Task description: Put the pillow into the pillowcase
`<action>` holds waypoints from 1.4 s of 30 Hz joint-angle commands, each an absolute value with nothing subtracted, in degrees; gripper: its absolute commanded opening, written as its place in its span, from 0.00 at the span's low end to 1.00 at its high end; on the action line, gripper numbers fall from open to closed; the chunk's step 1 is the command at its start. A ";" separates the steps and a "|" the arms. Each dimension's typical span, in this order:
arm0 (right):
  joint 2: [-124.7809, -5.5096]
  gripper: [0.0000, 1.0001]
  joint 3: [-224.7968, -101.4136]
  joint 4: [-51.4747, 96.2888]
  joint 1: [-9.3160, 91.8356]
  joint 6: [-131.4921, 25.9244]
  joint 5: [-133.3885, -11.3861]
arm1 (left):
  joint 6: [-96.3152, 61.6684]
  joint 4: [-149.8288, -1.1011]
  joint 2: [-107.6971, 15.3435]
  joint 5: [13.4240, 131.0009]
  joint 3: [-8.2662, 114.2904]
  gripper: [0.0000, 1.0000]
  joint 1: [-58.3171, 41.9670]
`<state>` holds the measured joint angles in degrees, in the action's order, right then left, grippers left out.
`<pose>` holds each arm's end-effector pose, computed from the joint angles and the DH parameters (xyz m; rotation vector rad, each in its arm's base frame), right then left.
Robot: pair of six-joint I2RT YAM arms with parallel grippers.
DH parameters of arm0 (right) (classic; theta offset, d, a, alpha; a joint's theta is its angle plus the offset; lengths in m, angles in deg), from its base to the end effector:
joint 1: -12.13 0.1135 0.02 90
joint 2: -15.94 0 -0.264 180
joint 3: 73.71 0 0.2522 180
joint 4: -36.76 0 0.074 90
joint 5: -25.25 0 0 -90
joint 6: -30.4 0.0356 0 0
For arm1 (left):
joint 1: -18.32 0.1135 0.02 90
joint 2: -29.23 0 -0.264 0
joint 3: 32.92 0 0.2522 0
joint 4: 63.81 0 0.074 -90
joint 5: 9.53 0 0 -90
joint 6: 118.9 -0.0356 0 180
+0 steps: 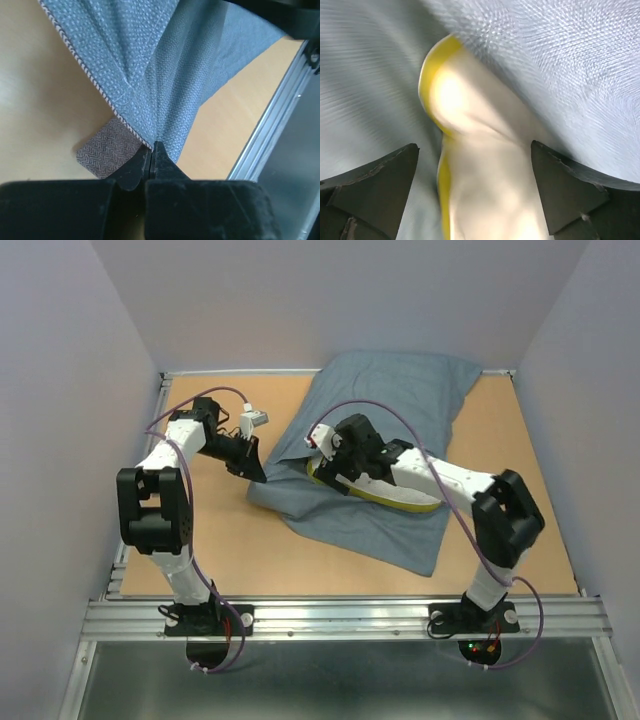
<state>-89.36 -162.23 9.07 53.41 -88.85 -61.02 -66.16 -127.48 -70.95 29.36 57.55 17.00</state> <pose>0.3091 0.2683 0.2186 -1.3276 1.9330 0.0272 0.3421 -0.0356 0.2385 0.9603 2.2314 -0.9930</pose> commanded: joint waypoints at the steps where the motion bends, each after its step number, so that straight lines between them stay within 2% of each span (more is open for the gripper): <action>1: -77.42 1.00 -167.37 -11.08 52.47 -80.78 -81.51 | -60.38 -124.08 -72.02 26.51 55.82 0.00 17.62; 3: -70.93 1.00 -165.96 -15.48 52.47 -79.64 -86.27 | -57.91 -120.20 -71.85 28.70 55.02 0.06 16.22; 6: -62.42 1.00 -161.31 -18.12 51.86 -76.31 -83.15 | -60.36 -119.76 -71.32 33.34 54.24 0.30 13.94; 7: -61.33 1.00 -160.17 -19.52 51.34 -74.12 -81.29 | -60.98 -119.58 -70.80 34.15 53.62 0.42 13.93; 8: -60.45 1.00 -159.29 -21.28 49.94 -73.40 -80.83 | -61.42 -119.32 -70.44 34.76 53.09 0.48 13.93; 10: -58.16 1.00 -156.03 -24.98 41.00 -71.82 -82.31 | -61.51 -117.83 -69.48 37.57 52.22 0.60 13.93; 13: -57.89 1.00 -156.37 -28.49 30.44 -72.34 -81.62 | -61.34 -115.54 -68.94 39.77 52.47 0.69 13.93; 19: -65.33 1.00 -157.96 -40.52 12.33 -81.72 -84.16 | -63.70 -114.83 -73.42 42.76 58.71 0.71 13.93; 20: -66.58 1.00 -158.13 -44.89 6.39 -88.45 -85.56 | -64.49 -115.18 -74.82 42.94 59.58 0.72 13.93; 23: -69.05 1.00 -156.47 -47.74 0.54 -97.37 -89.61 | -66.08 -114.84 -76.76 43.12 61.35 0.72 13.93; 28: -71.33 0.99 -149.80 -42.84 -0.17 -100.64 -92.69 | -66.52 -112.73 -79.92 41.28 62.31 0.74 13.84; 32: -76.51 0.91 -145.05 -36.07 -0.17 -100.56 -94.27 | -66.96 -111.85 -81.86 40.13 63.37 0.74 13.75; 35: -77.32 0.90 -143.64 -33.09 -0.17 -98.90 -97.79 | -67.31 -111.67 -82.39 39.87 63.37 0.74 13.75; 42: -76.09 0.83 -136.87 -15.08 0.09 -93.79 -99.90 | -67.49 -107.38 -81.87 36.80 60.74 0.75 13.75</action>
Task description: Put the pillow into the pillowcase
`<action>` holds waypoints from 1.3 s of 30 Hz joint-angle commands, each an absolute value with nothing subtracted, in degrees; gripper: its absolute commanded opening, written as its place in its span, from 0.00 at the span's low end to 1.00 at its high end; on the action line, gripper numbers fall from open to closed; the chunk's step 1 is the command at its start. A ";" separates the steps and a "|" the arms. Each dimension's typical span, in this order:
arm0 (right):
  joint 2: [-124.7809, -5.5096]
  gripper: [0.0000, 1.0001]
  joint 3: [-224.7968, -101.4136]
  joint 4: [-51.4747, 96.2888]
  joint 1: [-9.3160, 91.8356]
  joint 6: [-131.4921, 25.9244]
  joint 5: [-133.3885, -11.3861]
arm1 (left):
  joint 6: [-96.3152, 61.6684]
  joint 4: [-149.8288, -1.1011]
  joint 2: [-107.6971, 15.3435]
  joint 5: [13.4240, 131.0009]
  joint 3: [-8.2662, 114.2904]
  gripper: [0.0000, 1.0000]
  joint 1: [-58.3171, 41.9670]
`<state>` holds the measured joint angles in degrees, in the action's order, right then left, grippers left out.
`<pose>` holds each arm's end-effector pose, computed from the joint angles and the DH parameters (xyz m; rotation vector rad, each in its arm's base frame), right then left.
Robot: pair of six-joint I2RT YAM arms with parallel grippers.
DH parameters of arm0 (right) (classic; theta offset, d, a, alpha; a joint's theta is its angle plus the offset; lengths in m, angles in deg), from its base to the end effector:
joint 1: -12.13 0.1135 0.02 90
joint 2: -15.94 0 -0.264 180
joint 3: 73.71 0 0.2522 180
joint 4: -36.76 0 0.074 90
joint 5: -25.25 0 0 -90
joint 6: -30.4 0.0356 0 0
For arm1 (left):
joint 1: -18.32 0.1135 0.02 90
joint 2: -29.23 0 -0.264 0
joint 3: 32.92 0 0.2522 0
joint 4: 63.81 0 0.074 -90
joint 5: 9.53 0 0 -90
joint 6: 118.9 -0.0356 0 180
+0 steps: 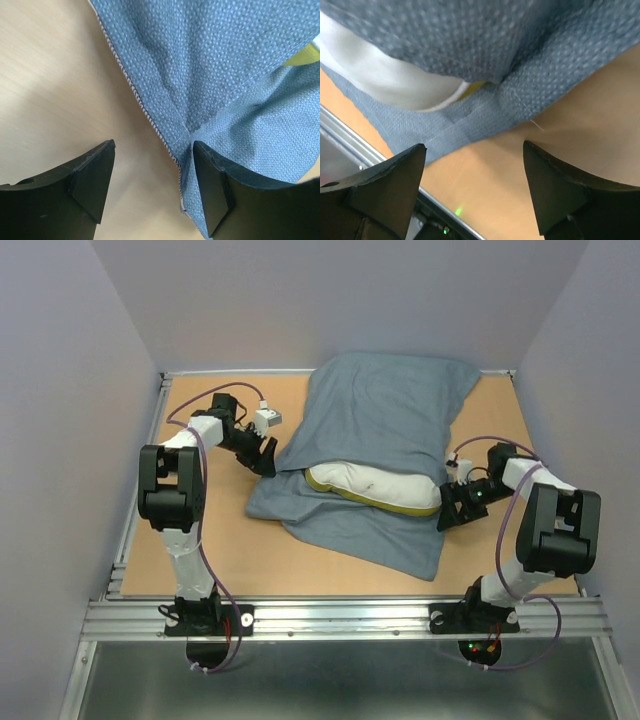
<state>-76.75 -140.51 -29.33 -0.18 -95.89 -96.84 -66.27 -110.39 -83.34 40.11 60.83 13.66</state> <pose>0.2538 -0.0360 0.1630 -0.5768 2.7837 0.7654 0.3989 -0.0556 0.1840 1.0621 2.2171 -0.7137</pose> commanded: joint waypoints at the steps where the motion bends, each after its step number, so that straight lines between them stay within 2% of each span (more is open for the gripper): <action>1: -76.09 0.83 -136.60 -13.92 0.09 -93.35 -101.47 | -67.49 -106.75 -81.78 35.92 59.95 0.75 13.75; 8: -81.26 0.75 -137.21 -11.10 1.06 -91.33 -103.07 | -70.29 -103.67 -84.14 34.60 59.59 0.77 13.75; 10: -83.37 0.65 -138.27 -11.62 1.50 -91.24 -103.07 | -72.05 -105.77 -86.16 32.41 61.51 0.77 13.49; 11: -83.73 0.56 -138.53 -11.89 1.76 -91.41 -103.24 | -72.84 -106.74 -86.95 31.88 62.22 0.77 13.23; 12: -83.99 0.40 -138.71 -12.33 2.28 -91.41 -104.11 | -73.63 -108.05 -88.09 31.17 62.75 0.77 12.70; 13: -83.91 0.31 -138.80 -12.42 2.64 -91.68 -104.30 | -74.42 -108.76 -88.45 30.82 62.67 0.77 12.44; 15: -83.12 0.03 -138.71 -13.29 2.99 -92.73 -105.61 | -76.00 -110.08 -88.81 30.64 61.97 0.76 11.82; 16: -81.03 0.01 -138.45 -13.47 2.99 -93.43 -106.05 | -78.27 -112.00 -88.72 30.38 61.10 0.71 11.30; 18: -77.42 0.01 -138.71 -15.31 2.64 -93.96 -106.05 | -81.27 -116.91 -88.02 29.24 60.65 0.54 11.21; 19: -75.58 0.01 -139.15 -16.62 2.47 -94.57 -106.14 | -82.68 -118.94 -87.58 27.75 60.73 0.41 11.29; 20: -70.86 0.01 -140.37 -20.03 1.33 -96.23 -107.19 | -85.13 -122.71 -86.01 26.61 61.00 0.17 11.90; 22: -65.66 0.01 -142.13 -22.86 0.10 -96.78 -109.12 | -86.03 -125.37 -83.02 20.91 62.14 0.01 13.22; 27: -52.38 0.01 -154.04 -25.77 -1.05 -91.95 -109.22 | -73.43 -124.51 -70.82 11.75 70.21 0.00 17.26; 30: -52.44 0.01 -161.27 -26.04 -1.05 -86.33 -108.96 | -62.61 -115.22 -65.19 9.55 73.04 0.00 19.62; 31: -53.57 0.01 -164.52 -26.39 -1.05 -85.62 -108.96 | -54.73 -107.18 -63.86 9.55 71.65 0.00 20.08; 34: -55.69 0.02 -166.48 -26.83 -1.05 -85.44 -110.00 | -46.50 -96.22 -59.37 9.63 67.08 0.00 19.91; 35: -56.30 0.07 -166.92 -26.83 -1.05 -85.35 -110.62 | -45.18 -94.64 -58.76 9.81 66.02 0.00 19.82; 37: -57.19 0.46 -168.06 -26.83 -1.05 -83.43 -113.07 | -43.50 -92.60 -58.13 9.72 64.00 0.00 19.47; 38: -57.54 0.57 -169.02 -26.74 -1.05 -81.50 -117.44 | -42.71 -91.90 -57.52 9.72 63.47 0.00 19.12; 39: -57.37 0.62 -169.21 -26.83 -1.05 -80.61 -119.83 | -41.57 -91.89 -56.91 9.81 62.85 0.00 18.77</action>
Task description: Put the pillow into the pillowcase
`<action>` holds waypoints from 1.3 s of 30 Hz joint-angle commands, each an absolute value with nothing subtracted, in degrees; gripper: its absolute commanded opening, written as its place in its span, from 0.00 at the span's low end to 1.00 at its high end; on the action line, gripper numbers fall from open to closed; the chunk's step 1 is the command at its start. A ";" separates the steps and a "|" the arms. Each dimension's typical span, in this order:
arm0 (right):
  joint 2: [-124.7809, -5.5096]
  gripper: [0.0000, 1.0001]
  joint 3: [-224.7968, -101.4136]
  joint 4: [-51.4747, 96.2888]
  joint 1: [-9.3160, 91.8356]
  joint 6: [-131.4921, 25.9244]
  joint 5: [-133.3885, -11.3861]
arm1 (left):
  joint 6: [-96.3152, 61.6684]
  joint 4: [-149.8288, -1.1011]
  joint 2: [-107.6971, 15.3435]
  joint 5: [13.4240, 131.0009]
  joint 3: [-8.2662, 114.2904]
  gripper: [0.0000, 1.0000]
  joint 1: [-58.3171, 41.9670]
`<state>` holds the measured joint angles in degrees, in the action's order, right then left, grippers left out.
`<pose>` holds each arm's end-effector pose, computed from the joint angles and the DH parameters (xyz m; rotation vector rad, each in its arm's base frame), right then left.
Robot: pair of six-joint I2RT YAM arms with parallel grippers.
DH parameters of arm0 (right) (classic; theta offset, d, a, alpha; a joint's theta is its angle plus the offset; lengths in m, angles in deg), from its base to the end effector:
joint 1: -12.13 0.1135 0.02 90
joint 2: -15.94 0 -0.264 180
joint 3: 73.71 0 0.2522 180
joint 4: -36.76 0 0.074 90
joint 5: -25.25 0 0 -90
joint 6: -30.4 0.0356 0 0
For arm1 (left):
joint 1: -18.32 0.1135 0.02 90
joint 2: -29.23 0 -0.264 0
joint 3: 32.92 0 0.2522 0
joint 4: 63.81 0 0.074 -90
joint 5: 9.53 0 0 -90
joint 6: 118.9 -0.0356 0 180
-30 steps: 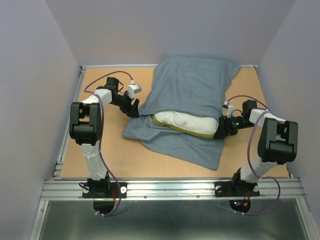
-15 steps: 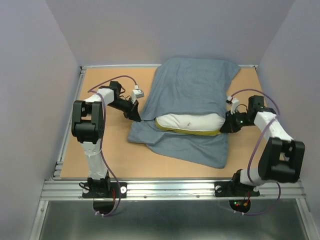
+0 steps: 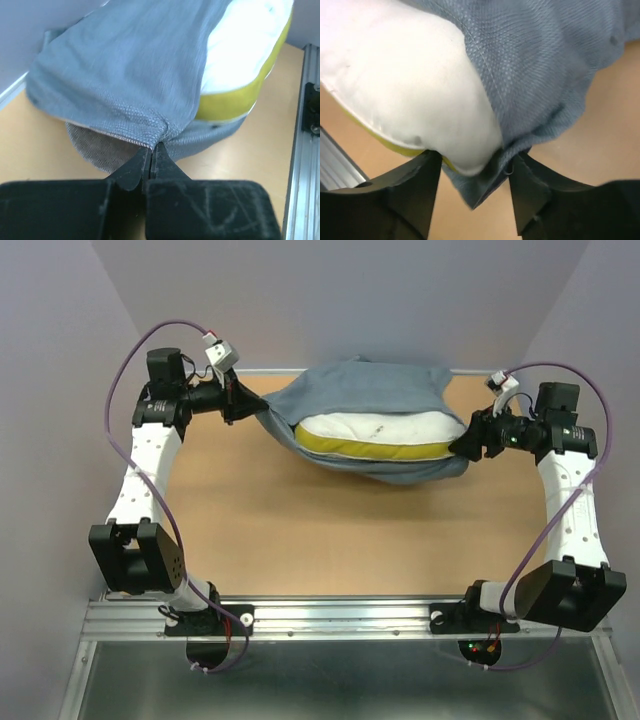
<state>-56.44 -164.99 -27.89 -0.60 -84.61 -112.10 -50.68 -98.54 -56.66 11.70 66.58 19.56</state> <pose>0.2469 -0.0289 0.3765 -0.5970 2.0487 0.5954 0.3279 -0.0261 0.4049 1.0310 1.4503 -0.8598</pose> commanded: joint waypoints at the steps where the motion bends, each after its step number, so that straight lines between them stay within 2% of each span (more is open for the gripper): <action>1: -57.10 0.60 -169.21 -26.83 -1.05 -79.91 -122.12 | -40.43 -89.28 -56.21 9.98 61.28 0.00 18.50; 3: -55.88 0.42 -168.60 -26.83 -1.05 -79.11 -127.31 | -35.87 -83.83 -53.92 10.16 59.69 0.00 18.41; 5: -54.65 0.42 -169.73 -26.83 -1.05 -78.24 -130.12 | -30.52 -80.22 -53.21 9.99 58.89 0.00 18.50; 6: -54.55 0.33 -170.52 -26.92 -1.05 -78.06 -131.27 | -29.53 -78.90 -53.39 9.81 59.24 0.00 18.50; 7: -54.47 0.09 -171.40 -26.83 -1.05 -77.71 -132.15 | -29.08 -78.45 -53.74 9.55 60.29 0.00 18.50; 8: -54.46 0.01 -172.19 -26.83 -1.05 -77.53 -133.12 | -27.34 -77.84 -53.91 9.63 60.64 0.00 18.50; 10: -54.64 0.00 -172.29 -26.83 -1.05 -77.35 -132.52 | -25.48 -75.64 -54.09 9.99 60.74 0.00 18.50; 11: -54.64 0.03 -171.42 -26.92 -1.05 -77.70 -127.38 | -25.65 -75.55 -54.18 10.59 60.30 0.00 18.50; 12: -54.55 0.12 -169.93 -26.83 -1.05 -77.88 -123.32 | -25.83 -75.55 -54.27 11.12 59.86 0.00 18.50; 13: -55.25 0.34 -166.52 -27.01 -1.05 -78.05 -119.28 | -26.17 -75.63 -54.44 12.00 58.55 0.00 18.50; 15: -57.18 0.46 -163.86 -33.55 -1.05 -83.72 -111.63 | -27.84 -77.47 -54.53 13.76 57.31 0.00 18.50; 16: -61.89 0.56 -160.37 -38.38 -0.96 -85.60 -108.29 | -30.37 -79.13 -55.23 16.64 55.74 0.00 18.50; 21: -68.34 0.57 -153.22 -34.49 1.05 -83.25 -110.53 | -34.87 -85.38 -57.43 20.61 52.75 0.00 18.50; 27: -77.30 0.57 -149.09 -22.80 14.13 -74.38 -110.01 | -42.25 -92.33 -57.96 23.69 47.56 0.00 18.50; 30: -83.45 0.58 -148.82 -15.95 17.14 -69.45 -110.71 | -45.07 -95.14 -57.87 24.31 43.70 0.00 18.50; 36: -95.67 0.61 -158.03 -2.85 21.09 -59.87 -111.24 | -44.81 -95.50 -58.22 23.88 40.43 0.00 18.50; 39: -102.61 0.62 -169.26 1.55 21.62 -54.43 -110.80 | -43.58 -94.89 -59.45 23.17 40.52 0.00 18.50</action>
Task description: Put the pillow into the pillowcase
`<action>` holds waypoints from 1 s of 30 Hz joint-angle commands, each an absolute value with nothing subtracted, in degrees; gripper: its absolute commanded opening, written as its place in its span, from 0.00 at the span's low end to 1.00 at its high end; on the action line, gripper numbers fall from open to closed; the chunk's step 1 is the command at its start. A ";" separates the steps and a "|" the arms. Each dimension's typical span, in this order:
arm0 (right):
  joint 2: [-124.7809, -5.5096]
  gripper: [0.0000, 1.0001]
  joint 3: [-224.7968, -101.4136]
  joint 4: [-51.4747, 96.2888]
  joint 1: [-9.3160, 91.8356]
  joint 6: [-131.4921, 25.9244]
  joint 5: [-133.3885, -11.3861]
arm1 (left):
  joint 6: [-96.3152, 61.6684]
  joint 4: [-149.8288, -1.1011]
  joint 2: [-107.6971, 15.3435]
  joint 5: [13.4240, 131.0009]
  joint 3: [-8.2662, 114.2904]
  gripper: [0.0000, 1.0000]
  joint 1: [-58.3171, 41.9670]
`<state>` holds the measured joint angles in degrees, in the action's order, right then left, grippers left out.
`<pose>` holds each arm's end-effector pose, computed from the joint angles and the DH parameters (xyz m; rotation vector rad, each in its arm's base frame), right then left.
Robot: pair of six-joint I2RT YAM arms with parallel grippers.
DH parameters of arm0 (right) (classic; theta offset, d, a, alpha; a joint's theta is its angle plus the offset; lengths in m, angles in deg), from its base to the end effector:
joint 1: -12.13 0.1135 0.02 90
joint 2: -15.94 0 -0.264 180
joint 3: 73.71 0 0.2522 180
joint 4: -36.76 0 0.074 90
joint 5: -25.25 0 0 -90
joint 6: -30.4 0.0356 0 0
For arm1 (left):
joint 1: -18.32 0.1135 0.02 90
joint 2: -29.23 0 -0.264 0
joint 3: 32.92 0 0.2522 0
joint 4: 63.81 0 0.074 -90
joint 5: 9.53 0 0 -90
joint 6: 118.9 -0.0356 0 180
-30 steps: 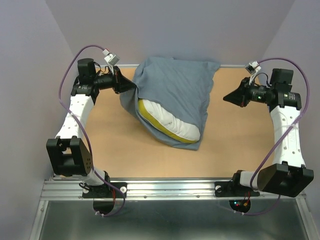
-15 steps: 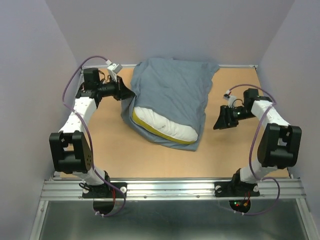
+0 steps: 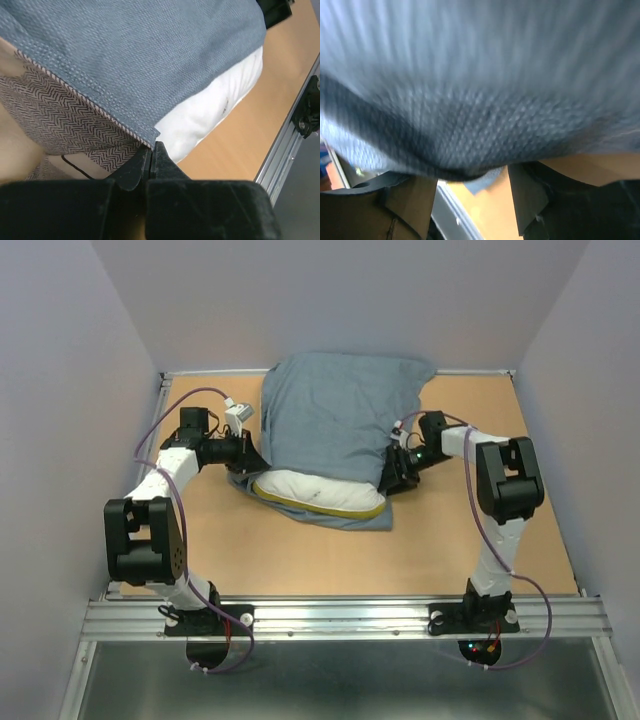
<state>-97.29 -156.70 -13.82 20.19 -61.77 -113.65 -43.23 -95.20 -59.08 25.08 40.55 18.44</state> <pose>0.3503 0.0767 0.1329 -0.3465 2.7408 1.2650 0.3212 -0.0286 0.2448 0.6979 2.0256 -0.9858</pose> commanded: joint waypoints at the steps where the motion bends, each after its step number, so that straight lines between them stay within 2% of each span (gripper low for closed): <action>1: -105.59 0.62 -175.21 1.91 21.63 -53.37 -110.37 | -42.19 -94.36 -59.89 23.17 40.61 0.00 18.50; 4: -106.15 0.63 -181.59 1.82 21.45 -52.21 -108.52 | -40.25 -93.57 -62.08 22.03 41.13 0.00 18.50; 6: -101.42 0.66 -180.38 1.65 20.92 -53.35 -107.90 | -38.75 -93.22 -63.40 21.42 41.31 0.00 18.85; 8: -93.78 0.68 -172.67 1.65 19.96 -54.67 -107.90 | -36.99 -91.90 -64.19 20.27 41.05 0.00 19.46; 12: -80.79 0.82 -155.65 -3.07 16.10 -61.07 -107.38 | -36.46 -91.10 -64.90 19.21 40.96 0.00 19.64; 15: -74.78 0.93 -148.13 -8.44 15.38 -71.52 -106.58 | -36.90 -91.45 -65.08 19.13 41.22 0.00 19.73; 22: -75.55 1.00 -142.41 -15.93 15.30 -87.36 -105.61 | -37.60 -92.33 -64.90 19.39 41.84 0.00 19.64; 30: -81.36 1.00 -140.64 -14.27 15.73 -96.94 -118.34 | -38.13 -92.07 -65.95 19.48 42.19 0.00 19.73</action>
